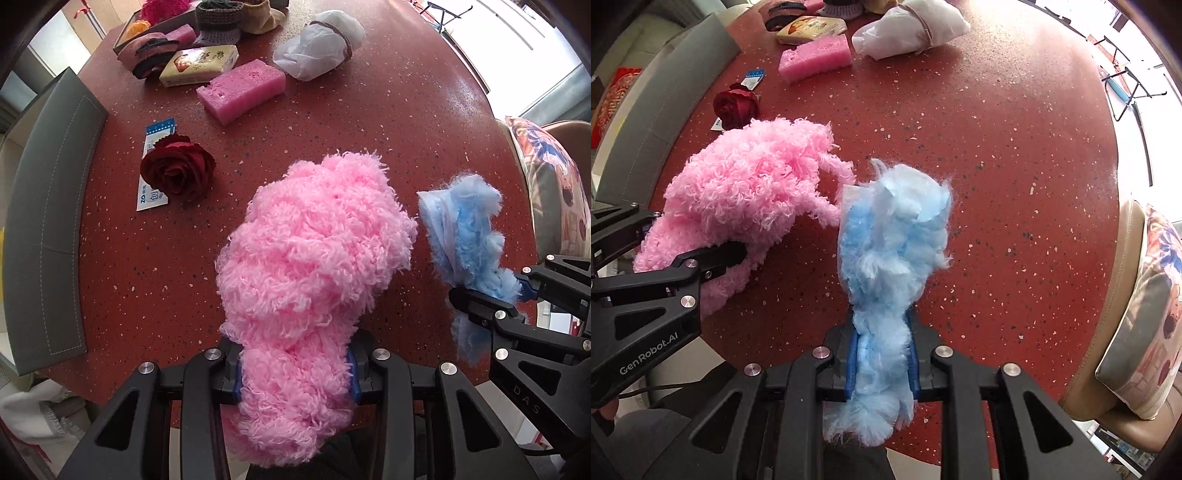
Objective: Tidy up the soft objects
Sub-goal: 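Lift the pink fluffy item with the left tool while the right tool carries the blue one toward the box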
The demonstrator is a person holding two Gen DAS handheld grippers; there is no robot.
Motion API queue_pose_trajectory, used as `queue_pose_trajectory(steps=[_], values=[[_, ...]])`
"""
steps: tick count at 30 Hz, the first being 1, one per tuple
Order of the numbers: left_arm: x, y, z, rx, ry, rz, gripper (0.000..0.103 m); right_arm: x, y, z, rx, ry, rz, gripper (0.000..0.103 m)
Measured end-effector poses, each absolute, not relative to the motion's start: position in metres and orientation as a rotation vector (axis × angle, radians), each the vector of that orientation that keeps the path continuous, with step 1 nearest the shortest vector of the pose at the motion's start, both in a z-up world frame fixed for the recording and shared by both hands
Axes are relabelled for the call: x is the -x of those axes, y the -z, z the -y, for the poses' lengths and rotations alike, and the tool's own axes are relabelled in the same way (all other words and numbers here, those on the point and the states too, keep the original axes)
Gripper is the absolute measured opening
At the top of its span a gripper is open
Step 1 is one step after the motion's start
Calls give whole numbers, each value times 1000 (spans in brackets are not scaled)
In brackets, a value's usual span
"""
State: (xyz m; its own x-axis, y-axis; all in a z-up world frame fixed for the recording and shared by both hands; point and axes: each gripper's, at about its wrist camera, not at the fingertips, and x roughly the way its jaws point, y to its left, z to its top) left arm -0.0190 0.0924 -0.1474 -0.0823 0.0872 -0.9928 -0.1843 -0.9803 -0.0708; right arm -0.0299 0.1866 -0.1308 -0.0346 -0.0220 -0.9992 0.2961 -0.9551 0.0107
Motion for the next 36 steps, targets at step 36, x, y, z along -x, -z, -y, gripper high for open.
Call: queue_pose_trajectory(steps=[36], values=[[4, 11, 2, 1855, -2649, 179, 41, 15, 19, -164, -1551, 2128, -198, 23]])
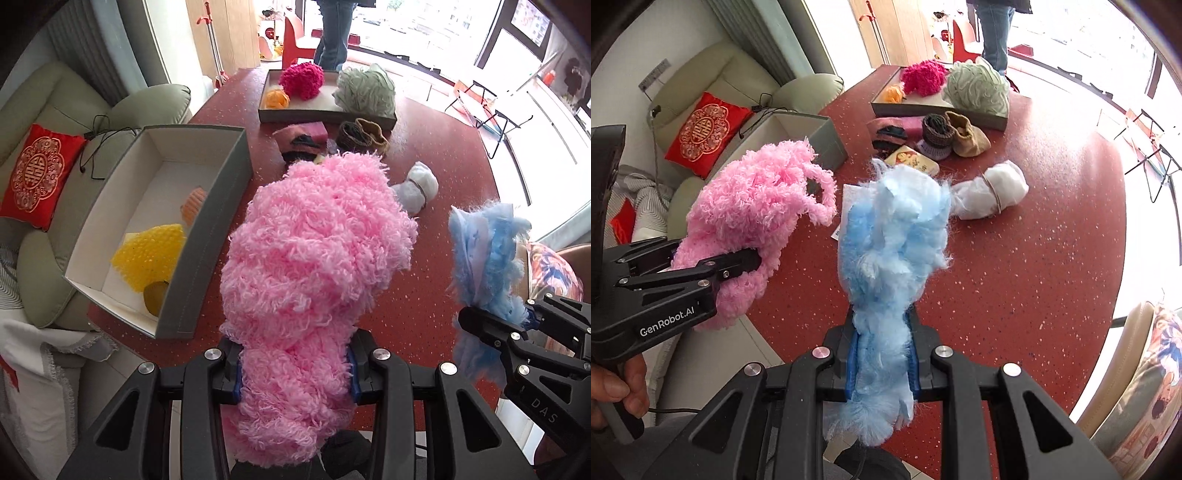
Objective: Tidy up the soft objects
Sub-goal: 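Lift the pink fluffy item with the left tool while the right tool carries the blue one toward the box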
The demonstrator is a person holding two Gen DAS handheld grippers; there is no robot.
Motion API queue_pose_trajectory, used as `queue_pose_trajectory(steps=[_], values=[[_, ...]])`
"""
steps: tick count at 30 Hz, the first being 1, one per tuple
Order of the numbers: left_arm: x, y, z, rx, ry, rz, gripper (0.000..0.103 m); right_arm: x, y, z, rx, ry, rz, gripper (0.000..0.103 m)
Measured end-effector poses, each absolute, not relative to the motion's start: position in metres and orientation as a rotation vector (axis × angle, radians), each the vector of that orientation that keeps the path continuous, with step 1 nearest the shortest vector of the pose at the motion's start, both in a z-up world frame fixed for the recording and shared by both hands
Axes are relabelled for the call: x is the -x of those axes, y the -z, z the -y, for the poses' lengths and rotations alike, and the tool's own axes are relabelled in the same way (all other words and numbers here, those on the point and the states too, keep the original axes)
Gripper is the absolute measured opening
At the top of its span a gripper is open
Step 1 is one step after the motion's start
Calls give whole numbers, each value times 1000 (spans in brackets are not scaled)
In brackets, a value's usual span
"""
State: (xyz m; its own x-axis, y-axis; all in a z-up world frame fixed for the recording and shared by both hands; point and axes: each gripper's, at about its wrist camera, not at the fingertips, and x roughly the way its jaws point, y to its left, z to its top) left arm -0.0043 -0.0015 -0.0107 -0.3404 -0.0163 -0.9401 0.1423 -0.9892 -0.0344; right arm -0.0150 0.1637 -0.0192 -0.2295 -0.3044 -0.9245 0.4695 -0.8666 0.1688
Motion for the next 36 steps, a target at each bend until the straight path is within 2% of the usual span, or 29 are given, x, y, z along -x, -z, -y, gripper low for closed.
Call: queue_pose_trajectory(steps=[16, 36], values=[[15, 7, 110, -1675, 2443, -268, 41, 38, -9, -57, -1471, 2111, -302, 23], [31, 19, 213, -1640, 2389, -306, 41, 60, -12, 79, -1421, 2043, -410, 23]])
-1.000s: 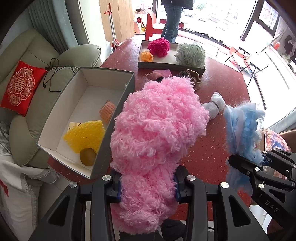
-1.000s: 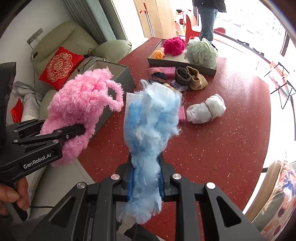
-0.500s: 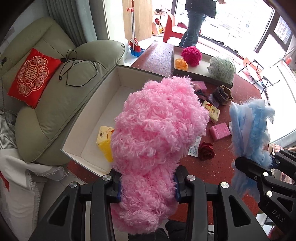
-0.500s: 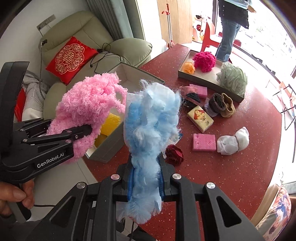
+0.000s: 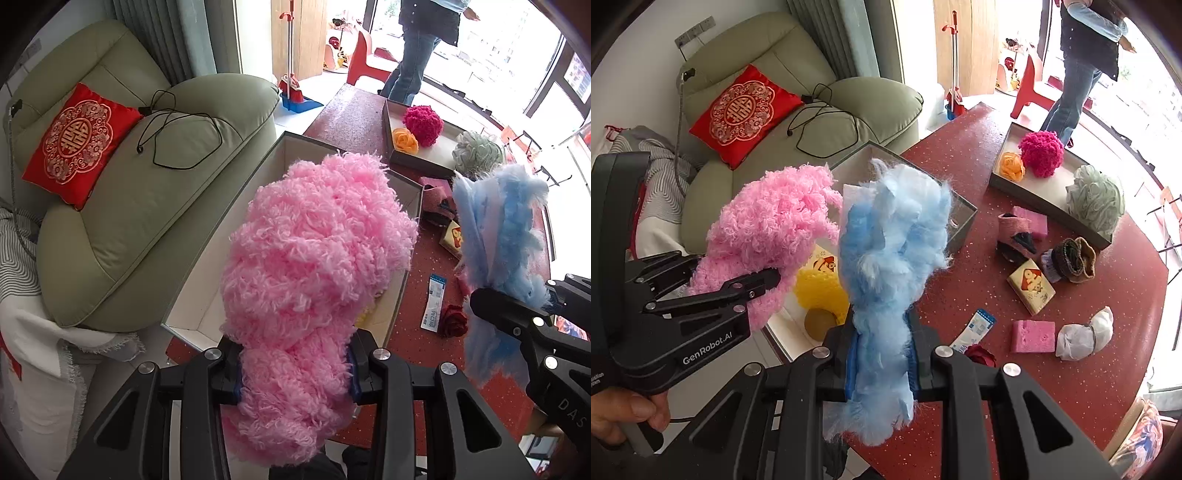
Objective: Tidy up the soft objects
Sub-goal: 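Lift the pink fluffy item with the left tool while the right tool carries the blue one toward the box, then lower the pink item into the box with the left tool while the right tool lowers the blue item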
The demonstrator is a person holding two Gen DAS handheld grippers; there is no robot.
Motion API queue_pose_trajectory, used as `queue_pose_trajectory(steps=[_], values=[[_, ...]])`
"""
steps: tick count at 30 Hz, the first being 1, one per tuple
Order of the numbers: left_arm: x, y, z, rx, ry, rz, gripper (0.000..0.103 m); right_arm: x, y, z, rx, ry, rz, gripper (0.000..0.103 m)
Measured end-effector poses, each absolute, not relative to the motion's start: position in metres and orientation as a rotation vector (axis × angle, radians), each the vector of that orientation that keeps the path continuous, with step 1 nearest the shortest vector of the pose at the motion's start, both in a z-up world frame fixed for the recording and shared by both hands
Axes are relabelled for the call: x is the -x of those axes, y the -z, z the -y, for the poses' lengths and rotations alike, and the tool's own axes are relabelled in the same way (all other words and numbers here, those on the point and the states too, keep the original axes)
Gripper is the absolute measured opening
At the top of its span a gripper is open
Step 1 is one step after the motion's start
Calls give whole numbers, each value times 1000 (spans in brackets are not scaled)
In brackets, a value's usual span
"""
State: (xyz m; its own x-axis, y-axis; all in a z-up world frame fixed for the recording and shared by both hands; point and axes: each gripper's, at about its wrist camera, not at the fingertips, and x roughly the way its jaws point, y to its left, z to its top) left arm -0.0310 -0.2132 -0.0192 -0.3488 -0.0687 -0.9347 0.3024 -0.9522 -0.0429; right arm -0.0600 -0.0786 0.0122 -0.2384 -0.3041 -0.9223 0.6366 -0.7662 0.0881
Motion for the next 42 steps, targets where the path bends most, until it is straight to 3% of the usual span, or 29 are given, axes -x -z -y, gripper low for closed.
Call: queue_pose_trajectory(steps=[42], values=[[55, 70, 244, -1783, 2297, -313, 41, 106, 36, 144, -1551, 2014, -485, 23]])
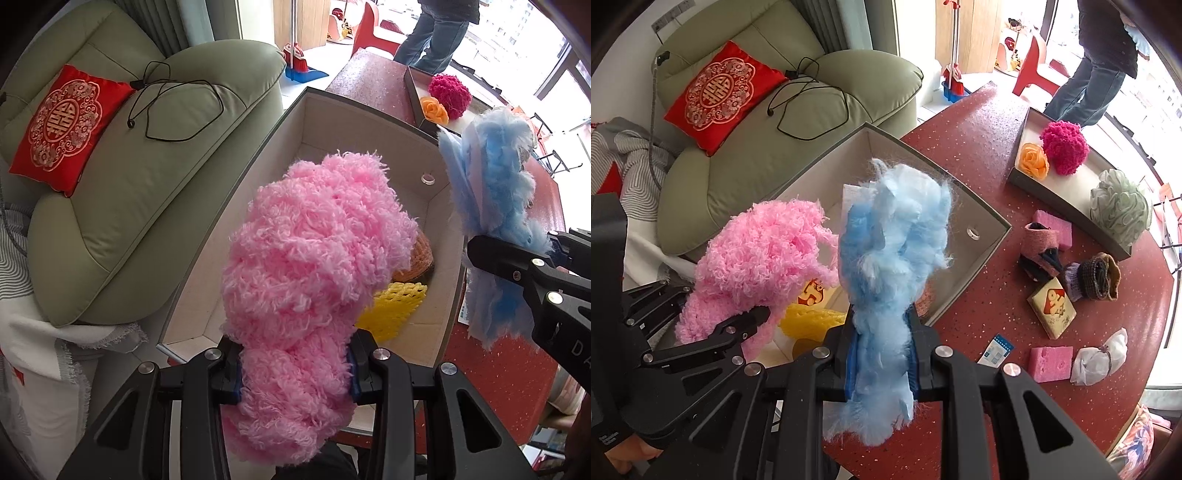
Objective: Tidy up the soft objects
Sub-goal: 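Lower the pink item into the box with the left tool while the right tool lowers the blue item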
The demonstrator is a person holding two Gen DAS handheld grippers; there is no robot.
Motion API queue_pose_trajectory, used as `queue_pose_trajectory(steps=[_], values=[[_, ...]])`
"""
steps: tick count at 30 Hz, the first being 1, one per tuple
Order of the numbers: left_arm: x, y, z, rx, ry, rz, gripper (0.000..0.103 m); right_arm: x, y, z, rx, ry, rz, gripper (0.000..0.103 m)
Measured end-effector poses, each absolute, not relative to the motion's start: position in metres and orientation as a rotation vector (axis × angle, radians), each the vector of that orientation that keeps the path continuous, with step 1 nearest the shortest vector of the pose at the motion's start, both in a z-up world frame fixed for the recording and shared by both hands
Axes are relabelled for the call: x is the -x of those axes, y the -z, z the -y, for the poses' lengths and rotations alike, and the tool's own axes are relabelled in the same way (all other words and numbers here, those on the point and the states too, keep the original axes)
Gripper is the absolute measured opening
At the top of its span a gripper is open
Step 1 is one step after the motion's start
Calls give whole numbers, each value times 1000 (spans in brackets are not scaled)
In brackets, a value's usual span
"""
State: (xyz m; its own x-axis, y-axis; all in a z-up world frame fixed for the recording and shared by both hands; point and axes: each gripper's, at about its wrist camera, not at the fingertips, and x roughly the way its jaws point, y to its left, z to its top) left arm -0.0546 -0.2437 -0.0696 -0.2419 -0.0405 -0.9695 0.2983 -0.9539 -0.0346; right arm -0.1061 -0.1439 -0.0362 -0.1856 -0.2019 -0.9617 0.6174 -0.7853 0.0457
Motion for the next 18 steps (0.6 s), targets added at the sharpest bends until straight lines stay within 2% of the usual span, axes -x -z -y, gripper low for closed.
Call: queue_pose_trajectory(steps=[18], values=[[63, 78, 239, -1821, 2294, -288, 41, 116, 44, 149, -1570, 2005, -492, 23]])
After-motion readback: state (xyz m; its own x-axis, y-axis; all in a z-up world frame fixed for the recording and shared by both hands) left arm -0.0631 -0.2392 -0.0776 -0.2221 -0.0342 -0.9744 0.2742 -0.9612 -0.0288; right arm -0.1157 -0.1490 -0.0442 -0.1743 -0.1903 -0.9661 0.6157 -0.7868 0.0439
